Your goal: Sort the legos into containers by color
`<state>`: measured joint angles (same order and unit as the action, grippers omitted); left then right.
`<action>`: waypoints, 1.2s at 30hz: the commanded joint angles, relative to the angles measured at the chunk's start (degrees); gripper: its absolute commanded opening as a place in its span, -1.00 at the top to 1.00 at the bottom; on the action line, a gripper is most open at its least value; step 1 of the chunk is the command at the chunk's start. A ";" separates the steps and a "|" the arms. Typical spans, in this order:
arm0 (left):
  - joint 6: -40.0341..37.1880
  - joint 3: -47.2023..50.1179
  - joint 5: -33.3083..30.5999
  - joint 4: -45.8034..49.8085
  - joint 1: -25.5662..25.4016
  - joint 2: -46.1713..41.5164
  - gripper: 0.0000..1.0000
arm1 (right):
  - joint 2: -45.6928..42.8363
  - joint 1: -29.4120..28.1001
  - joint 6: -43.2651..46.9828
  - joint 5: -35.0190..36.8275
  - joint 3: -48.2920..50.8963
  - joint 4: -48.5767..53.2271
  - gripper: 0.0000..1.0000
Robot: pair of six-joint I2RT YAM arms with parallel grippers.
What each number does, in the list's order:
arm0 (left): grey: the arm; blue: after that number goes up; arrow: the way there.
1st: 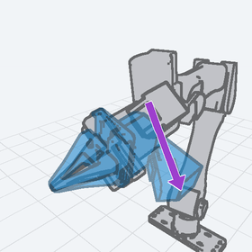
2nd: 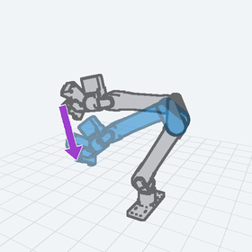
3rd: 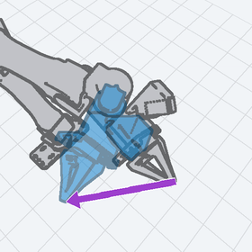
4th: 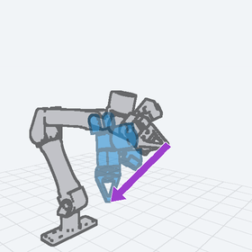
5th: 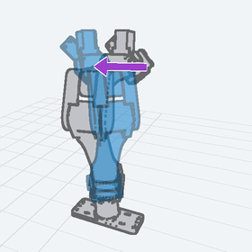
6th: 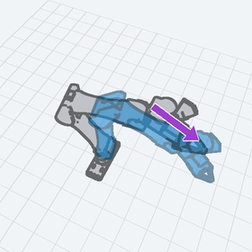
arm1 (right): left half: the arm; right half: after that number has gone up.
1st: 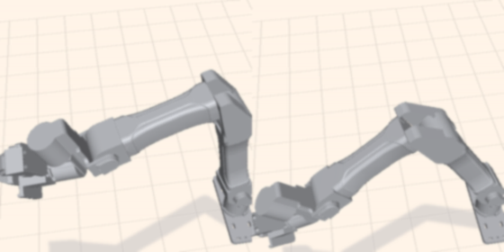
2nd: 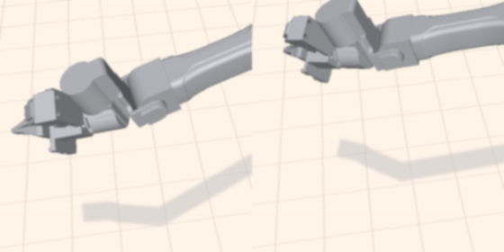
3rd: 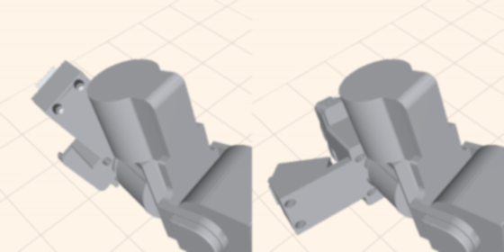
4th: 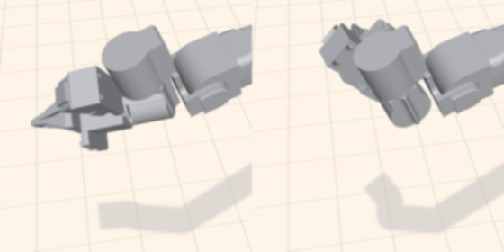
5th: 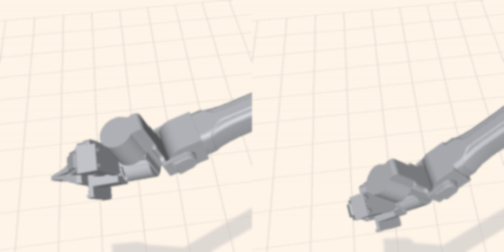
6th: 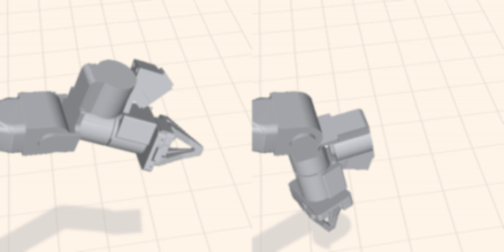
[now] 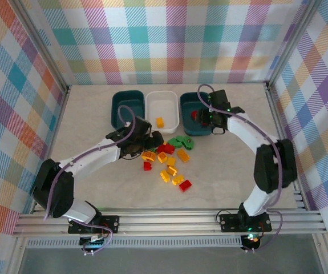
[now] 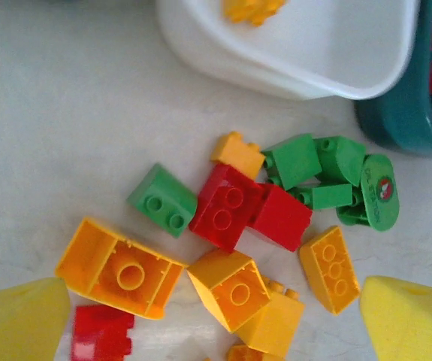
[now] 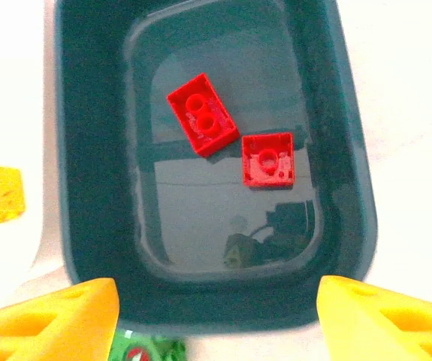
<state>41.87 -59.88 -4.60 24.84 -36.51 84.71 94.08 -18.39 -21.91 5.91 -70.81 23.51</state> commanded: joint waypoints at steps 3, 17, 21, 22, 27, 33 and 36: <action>-15.91 -0.46 -7.19 10.56 -0.63 4.56 -0.89 | -9.63 -0.49 -3.28 -4.47 9.49 -3.81 -0.44; -27.14 -0.59 1.18 7.15 -1.89 10.30 -0.79 | -19.66 -0.45 -1.78 -5.83 18.25 -3.45 -0.47; -27.92 -1.28 1.31 7.88 -1.81 11.53 -0.80 | -19.40 -0.46 -1.99 -6.50 19.42 -4.89 -0.47; -28.06 -1.17 1.23 7.95 -1.81 11.30 -0.82 | -19.37 -0.50 -2.19 -6.66 19.73 -5.26 -0.47; -28.92 -1.53 3.37 7.24 -1.80 12.67 -0.82 | -19.20 -0.50 -2.52 -7.62 20.62 -7.05 -0.47; -29.11 -2.85 3.42 6.80 -0.93 15.21 -0.72 | -19.42 -0.46 -2.51 -7.71 21.14 -7.54 -0.47; -29.52 -3.14 3.54 6.66 -0.60 15.31 -0.66 | -19.39 -0.50 -2.47 -7.89 21.21 -7.80 -0.47</action>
<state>13.58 -61.08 -1.93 31.33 -37.67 99.85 75.35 -18.44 -23.75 -0.80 -50.28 17.56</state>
